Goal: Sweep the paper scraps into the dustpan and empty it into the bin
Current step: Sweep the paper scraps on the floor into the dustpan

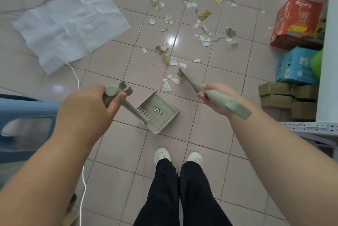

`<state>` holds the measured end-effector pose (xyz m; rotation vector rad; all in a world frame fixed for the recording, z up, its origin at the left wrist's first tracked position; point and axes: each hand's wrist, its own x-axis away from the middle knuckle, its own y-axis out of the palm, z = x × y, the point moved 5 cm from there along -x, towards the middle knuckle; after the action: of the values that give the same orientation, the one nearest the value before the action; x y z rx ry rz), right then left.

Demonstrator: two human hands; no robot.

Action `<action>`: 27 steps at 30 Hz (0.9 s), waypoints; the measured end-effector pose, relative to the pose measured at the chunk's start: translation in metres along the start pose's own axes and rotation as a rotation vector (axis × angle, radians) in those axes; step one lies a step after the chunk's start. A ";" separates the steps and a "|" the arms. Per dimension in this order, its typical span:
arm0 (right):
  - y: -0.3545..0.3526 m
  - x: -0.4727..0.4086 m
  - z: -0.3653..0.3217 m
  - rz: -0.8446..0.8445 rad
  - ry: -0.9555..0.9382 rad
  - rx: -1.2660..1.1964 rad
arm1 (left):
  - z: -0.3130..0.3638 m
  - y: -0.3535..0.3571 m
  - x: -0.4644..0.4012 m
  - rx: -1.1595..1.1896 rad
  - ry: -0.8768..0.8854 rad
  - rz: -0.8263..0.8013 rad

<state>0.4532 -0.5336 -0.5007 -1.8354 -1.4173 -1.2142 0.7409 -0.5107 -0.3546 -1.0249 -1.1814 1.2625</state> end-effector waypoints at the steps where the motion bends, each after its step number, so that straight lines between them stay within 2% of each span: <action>1: 0.003 -0.002 0.003 -0.005 0.006 -0.009 | 0.000 0.001 -0.001 -0.001 0.003 -0.001; 9: 0.018 -0.013 0.037 0.008 0.156 -0.022 | 0.001 0.011 -0.010 0.036 0.051 -0.029; 14: 0.020 -0.016 0.062 0.079 0.217 0.038 | -0.002 0.030 -0.008 0.028 -0.002 -0.147; 19: 0.020 -0.016 0.076 0.126 0.309 0.186 | -0.008 0.047 0.002 0.151 -0.092 -0.286; 27: 0.018 -0.025 0.069 0.160 0.250 0.255 | -0.009 0.042 -0.001 0.175 -0.112 -0.184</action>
<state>0.4923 -0.4949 -0.5521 -1.5332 -1.2006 -1.0850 0.7437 -0.5086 -0.3970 -0.7084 -1.1980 1.2649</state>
